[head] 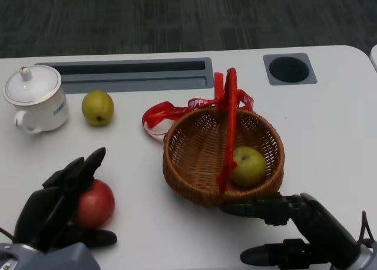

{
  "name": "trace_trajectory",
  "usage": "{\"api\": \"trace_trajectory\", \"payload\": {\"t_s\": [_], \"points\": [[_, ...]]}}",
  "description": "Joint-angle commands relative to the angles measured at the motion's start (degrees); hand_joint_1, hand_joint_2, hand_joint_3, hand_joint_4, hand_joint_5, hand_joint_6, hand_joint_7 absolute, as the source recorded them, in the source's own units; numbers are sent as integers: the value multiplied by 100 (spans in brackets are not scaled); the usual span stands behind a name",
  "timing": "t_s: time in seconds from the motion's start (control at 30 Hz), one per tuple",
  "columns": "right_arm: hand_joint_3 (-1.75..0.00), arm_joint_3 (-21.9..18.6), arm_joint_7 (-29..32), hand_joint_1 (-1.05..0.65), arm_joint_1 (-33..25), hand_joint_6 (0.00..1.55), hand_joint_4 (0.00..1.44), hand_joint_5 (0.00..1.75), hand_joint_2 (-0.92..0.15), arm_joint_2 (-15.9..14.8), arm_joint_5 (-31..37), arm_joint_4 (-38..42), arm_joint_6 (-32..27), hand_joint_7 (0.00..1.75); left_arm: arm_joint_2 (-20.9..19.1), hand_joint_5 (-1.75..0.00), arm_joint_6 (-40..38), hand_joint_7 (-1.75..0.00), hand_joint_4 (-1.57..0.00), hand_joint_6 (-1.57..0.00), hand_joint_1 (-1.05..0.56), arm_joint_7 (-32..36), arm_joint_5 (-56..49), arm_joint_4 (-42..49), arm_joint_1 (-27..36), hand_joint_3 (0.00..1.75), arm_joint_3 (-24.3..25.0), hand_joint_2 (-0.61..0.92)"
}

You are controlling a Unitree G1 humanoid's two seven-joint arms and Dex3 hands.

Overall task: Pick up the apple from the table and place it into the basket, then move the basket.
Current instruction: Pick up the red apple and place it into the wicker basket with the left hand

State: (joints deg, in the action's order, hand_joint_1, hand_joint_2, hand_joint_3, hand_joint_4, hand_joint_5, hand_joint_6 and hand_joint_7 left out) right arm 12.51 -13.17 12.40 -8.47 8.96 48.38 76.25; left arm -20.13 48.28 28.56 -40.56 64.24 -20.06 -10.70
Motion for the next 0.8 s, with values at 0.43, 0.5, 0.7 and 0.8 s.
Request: {"api": "trace_trajectory", "payload": {"t_s": [0.43,0.5,0.7,0.8], "points": [[-1,29,-47,-26,-203,71,79,0,-82,-109,-156,-286,-76,0,358,-8,523,-7,-116,-107,3,205,1156,541,85,2,-43,83],[-1,37,-56,-26,-202,71,79,0,-83,-111,-172,-286,-82,0,349,-7,642,-6,-117,-108,3,229,1199,467,116,1,-48,83],[-1,60,-110,-28,-167,71,79,0,-85,-124,-175,-282,-107,0,330,-5,1102,-3,-117,-108,1,586,1229,150,225,0,20,82],[-1,75,-128,-29,-159,71,79,0,-86,-114,-186,-256,-97,0,311,-4,1168,-3,-118,-109,2,696,1226,39,245,0,51,82]]}}
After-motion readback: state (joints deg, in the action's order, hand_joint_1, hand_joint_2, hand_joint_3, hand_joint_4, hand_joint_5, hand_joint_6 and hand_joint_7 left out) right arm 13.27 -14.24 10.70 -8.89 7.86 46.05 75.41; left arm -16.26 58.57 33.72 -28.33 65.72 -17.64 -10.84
